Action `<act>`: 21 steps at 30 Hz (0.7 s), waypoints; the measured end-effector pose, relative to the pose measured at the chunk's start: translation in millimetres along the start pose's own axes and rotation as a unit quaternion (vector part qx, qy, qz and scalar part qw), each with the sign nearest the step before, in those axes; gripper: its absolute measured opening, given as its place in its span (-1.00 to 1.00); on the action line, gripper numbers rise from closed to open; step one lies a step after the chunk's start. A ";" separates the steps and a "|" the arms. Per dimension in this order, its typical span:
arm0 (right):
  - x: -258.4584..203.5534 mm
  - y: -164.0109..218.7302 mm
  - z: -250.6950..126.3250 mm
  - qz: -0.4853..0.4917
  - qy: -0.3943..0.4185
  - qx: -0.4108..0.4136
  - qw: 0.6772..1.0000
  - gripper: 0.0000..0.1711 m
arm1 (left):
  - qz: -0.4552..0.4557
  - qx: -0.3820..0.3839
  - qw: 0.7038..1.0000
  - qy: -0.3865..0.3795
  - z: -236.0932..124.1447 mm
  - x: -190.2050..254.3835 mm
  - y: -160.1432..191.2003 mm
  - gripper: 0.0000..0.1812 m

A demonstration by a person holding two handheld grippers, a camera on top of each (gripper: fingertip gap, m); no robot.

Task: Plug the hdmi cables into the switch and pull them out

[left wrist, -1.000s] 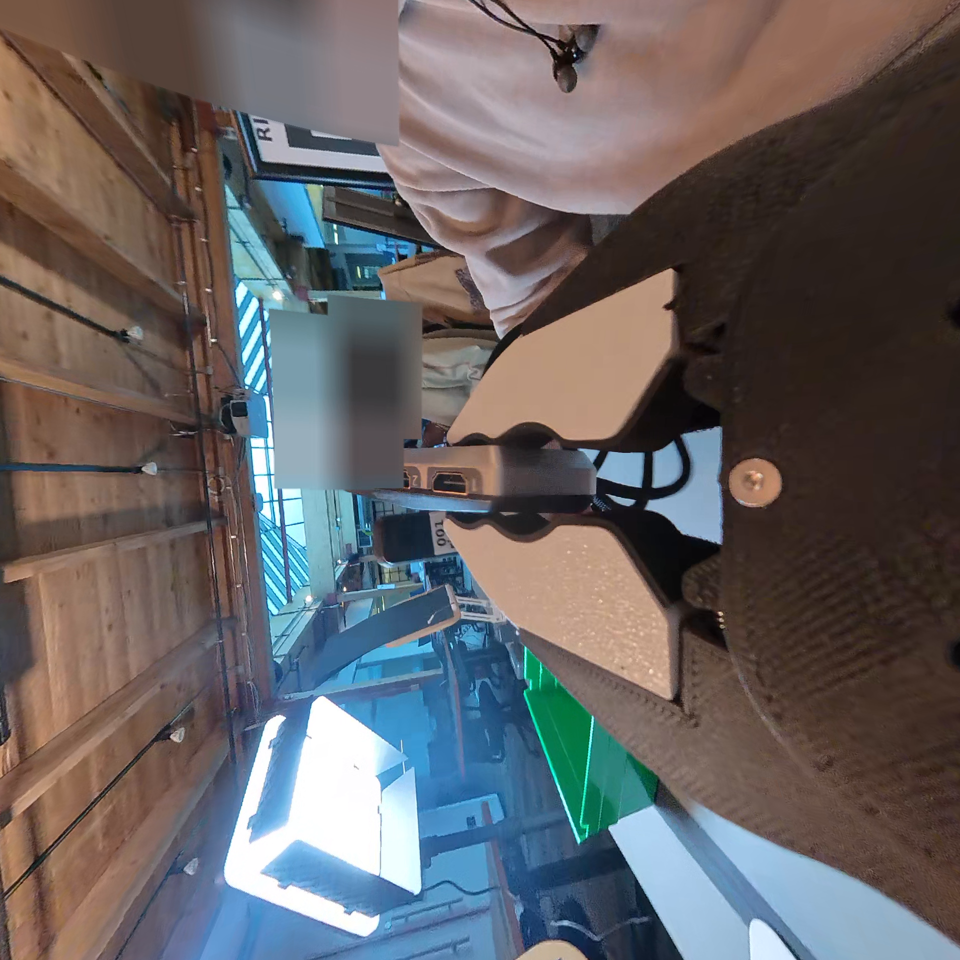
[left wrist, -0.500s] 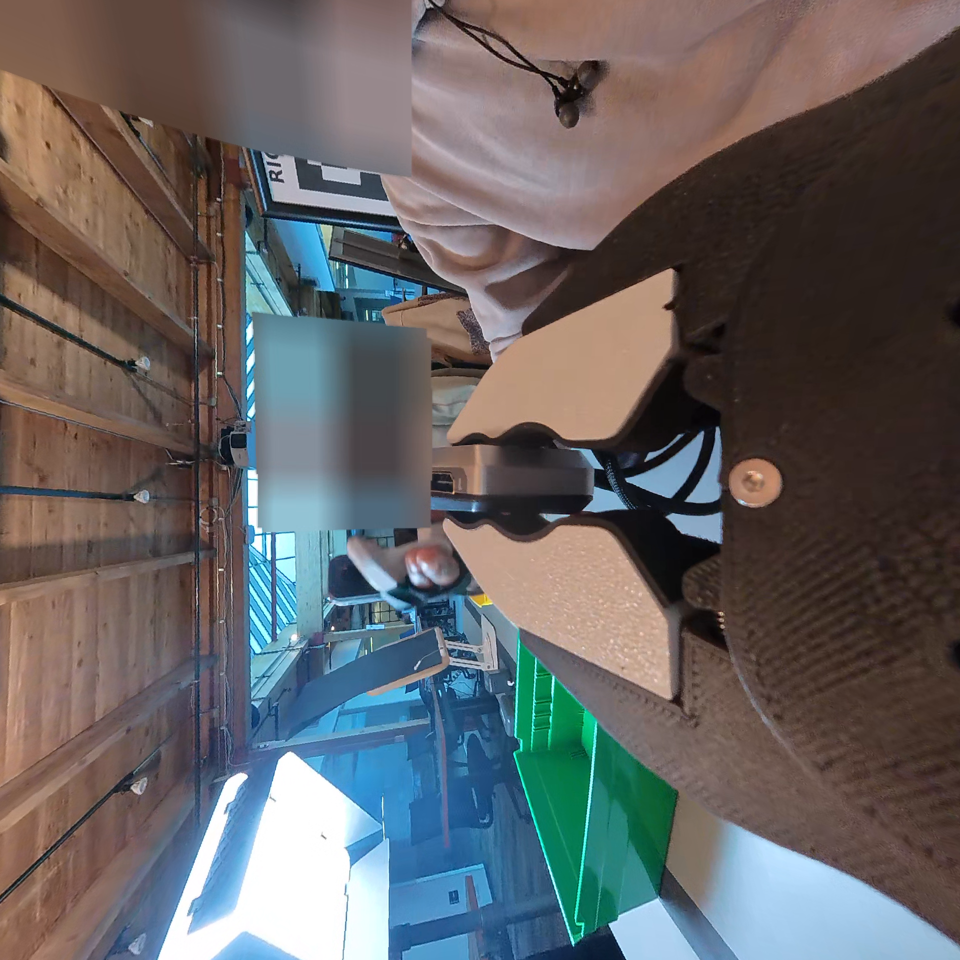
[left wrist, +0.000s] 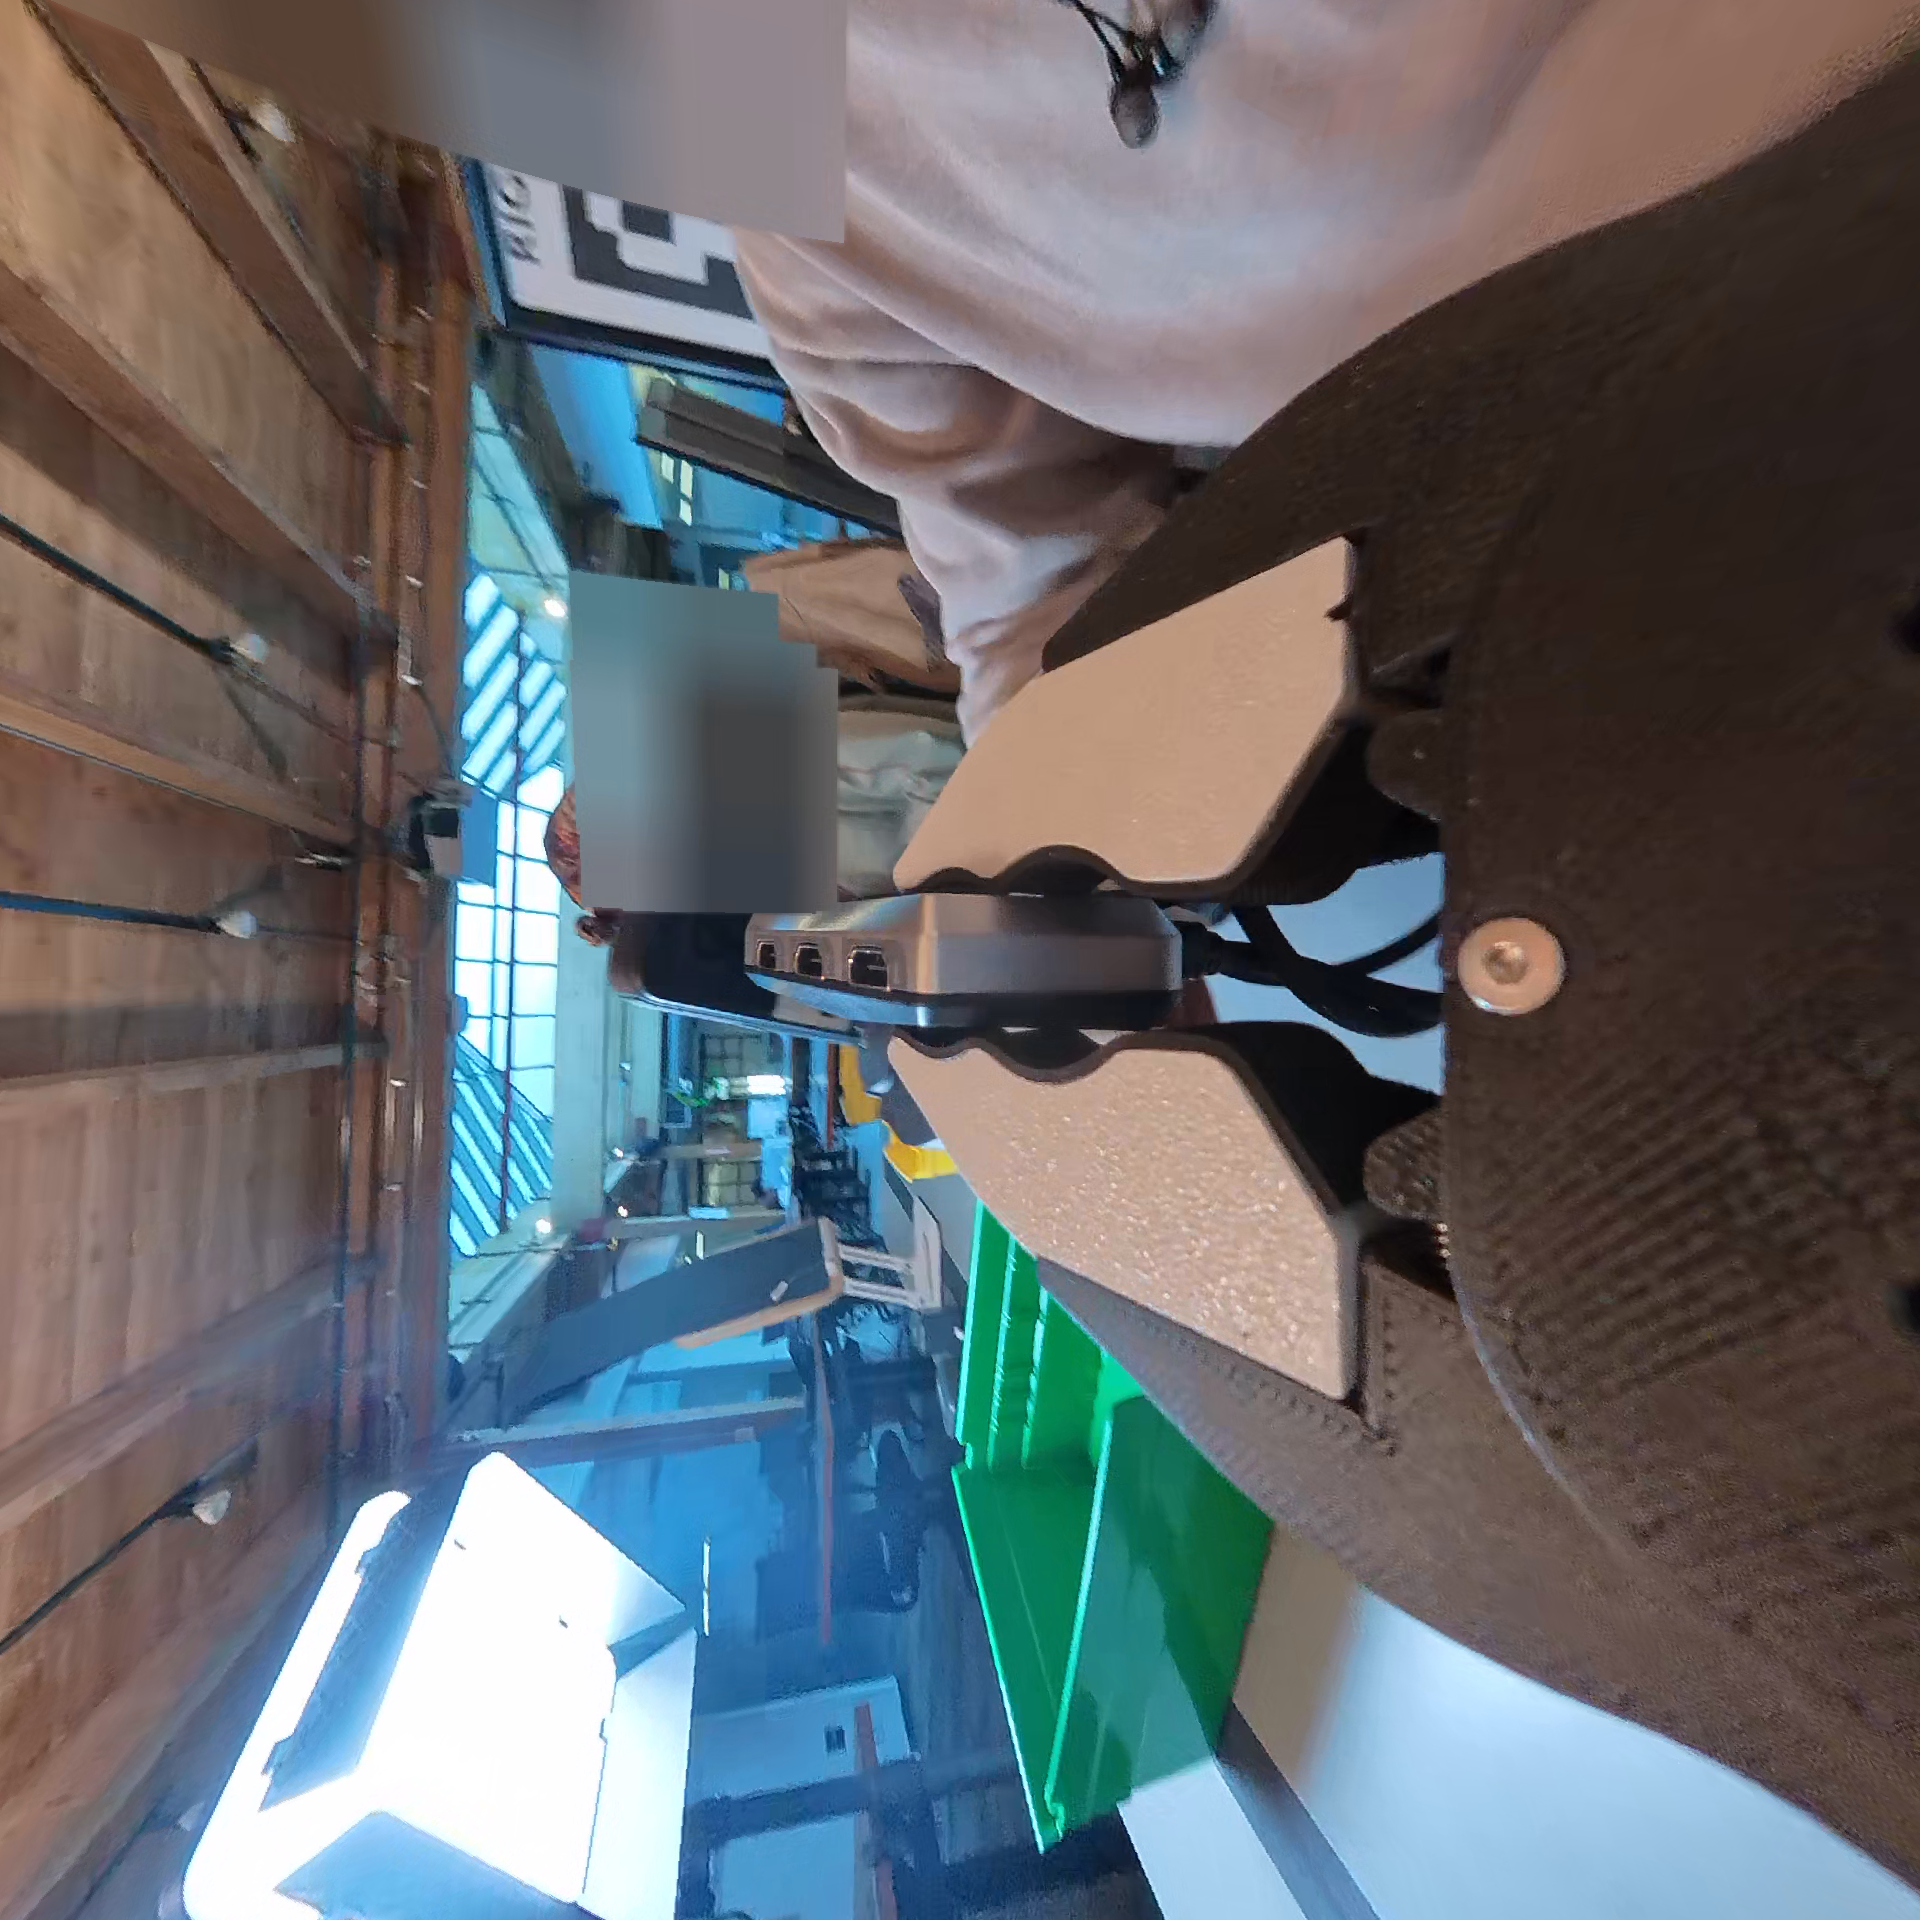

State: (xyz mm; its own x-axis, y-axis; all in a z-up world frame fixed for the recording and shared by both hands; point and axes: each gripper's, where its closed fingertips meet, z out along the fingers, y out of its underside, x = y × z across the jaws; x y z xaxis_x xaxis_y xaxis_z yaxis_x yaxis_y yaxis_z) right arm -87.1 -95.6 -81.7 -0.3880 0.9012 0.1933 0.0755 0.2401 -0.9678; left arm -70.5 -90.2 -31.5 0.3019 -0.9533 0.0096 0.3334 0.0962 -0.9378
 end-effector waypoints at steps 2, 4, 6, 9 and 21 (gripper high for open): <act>7.8 12.7 -3.4 -0.011 0.022 -0.060 0.998 -0.74 | 0.038 -0.040 0.998 -0.021 -1.3 -6.8 10.0 -0.76; 17.5 26.8 -8.9 -0.027 0.058 -0.135 0.989 -0.74 | 0.082 -0.095 0.991 -0.051 -5.0 -16.5 21.3 -0.72; 30.0 38.0 -19.9 -0.047 0.111 -0.215 0.969 -0.74 | 0.134 -0.170 0.972 -0.094 -14.1 -31.9 35.4 -0.68; 42.4 50.0 -41.2 -0.079 0.170 -0.322 0.928 -0.74 | 0.241 -0.264 0.920 -0.163 -29.2 -52.8 42.1 -0.63; 9.1 57.4 -22.2 -0.092 0.068 -0.321 0.940 -0.74 | 0.405 -0.383 0.826 -0.081 -10.9 -14.4 66.3 -0.66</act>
State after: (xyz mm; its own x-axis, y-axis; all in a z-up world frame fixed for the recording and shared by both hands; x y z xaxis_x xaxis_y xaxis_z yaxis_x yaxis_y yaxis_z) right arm -65.9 -65.6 -131.9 -0.3306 0.8502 0.4098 0.5746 0.5257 -0.6272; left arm -62.5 -73.3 -97.6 0.2848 -0.6082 -0.7410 -0.6809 0.4158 -0.6029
